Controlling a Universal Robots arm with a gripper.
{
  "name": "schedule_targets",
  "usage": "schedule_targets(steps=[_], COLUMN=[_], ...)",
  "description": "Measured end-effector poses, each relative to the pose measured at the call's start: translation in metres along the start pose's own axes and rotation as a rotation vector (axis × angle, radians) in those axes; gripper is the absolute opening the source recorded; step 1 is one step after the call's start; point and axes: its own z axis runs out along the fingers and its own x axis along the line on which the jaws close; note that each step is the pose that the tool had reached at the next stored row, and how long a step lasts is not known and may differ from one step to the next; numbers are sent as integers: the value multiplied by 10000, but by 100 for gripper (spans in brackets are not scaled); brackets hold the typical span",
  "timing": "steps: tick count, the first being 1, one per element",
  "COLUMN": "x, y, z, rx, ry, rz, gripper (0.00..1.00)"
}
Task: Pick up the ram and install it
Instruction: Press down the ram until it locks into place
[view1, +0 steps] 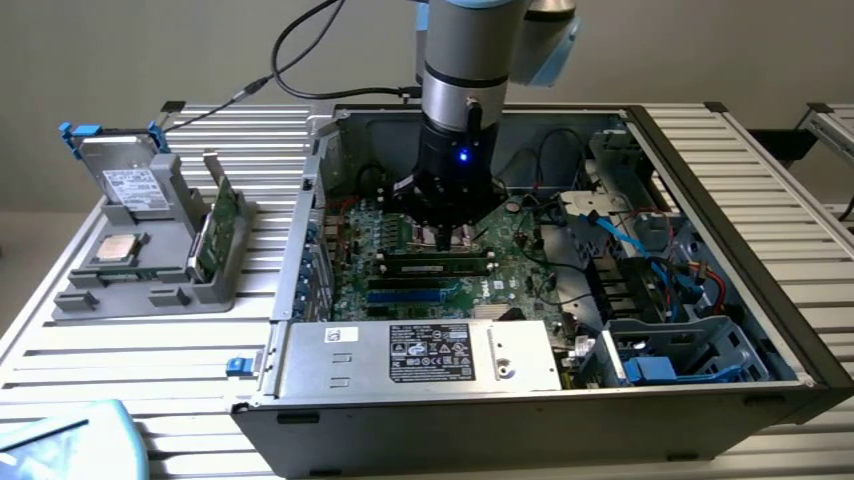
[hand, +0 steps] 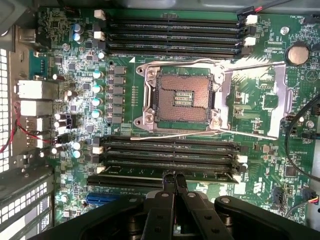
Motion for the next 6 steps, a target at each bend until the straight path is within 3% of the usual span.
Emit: schedule_targets(steps=[6], x=[0], y=[-1], z=[0], rx=[0], ry=[-3], rz=[0], gripper=[11])
